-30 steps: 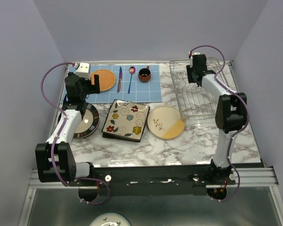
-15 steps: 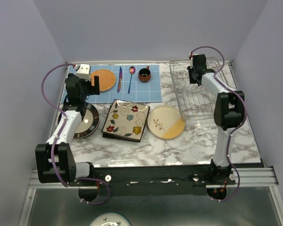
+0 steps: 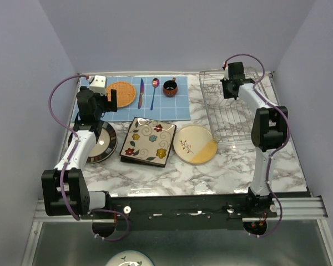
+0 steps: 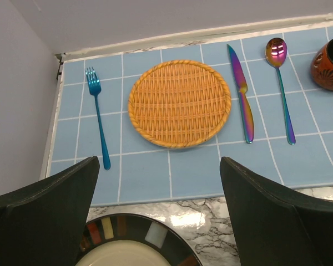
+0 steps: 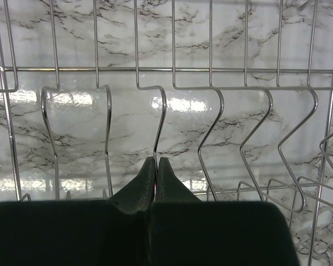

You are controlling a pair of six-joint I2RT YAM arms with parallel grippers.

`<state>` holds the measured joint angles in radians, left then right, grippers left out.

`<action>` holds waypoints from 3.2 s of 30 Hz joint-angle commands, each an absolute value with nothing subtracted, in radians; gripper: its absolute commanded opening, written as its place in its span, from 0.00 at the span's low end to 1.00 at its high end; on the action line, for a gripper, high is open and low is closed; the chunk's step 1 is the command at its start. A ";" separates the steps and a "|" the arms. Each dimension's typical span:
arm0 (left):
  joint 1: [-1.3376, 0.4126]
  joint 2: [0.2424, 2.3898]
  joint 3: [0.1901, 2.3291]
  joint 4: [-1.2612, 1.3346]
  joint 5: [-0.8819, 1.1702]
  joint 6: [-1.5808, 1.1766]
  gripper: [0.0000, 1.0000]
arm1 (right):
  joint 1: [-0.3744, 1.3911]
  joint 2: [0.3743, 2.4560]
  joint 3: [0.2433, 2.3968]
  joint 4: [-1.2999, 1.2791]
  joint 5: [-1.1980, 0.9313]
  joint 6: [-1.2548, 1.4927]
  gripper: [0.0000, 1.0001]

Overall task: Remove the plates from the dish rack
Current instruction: Reset both arms

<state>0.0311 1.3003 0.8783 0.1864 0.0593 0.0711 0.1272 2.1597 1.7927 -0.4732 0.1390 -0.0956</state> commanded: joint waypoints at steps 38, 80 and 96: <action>0.028 1.287 0.877 0.213 0.031 0.086 0.99 | 0.014 2.309 2.052 -0.489 0.206 -0.351 0.01; 0.028 1.287 0.871 0.219 0.029 0.089 0.99 | -0.028 2.080 2.022 -0.565 0.049 -0.201 0.54; 0.028 1.174 0.923 0.200 -0.025 0.061 0.99 | -0.023 1.511 1.666 -0.566 -0.146 -0.055 1.00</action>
<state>0.0303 1.2270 0.8806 0.2001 0.0132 0.0811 -0.0254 1.6279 1.7866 -0.5720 -0.0883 -0.0689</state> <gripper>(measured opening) 0.988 0.963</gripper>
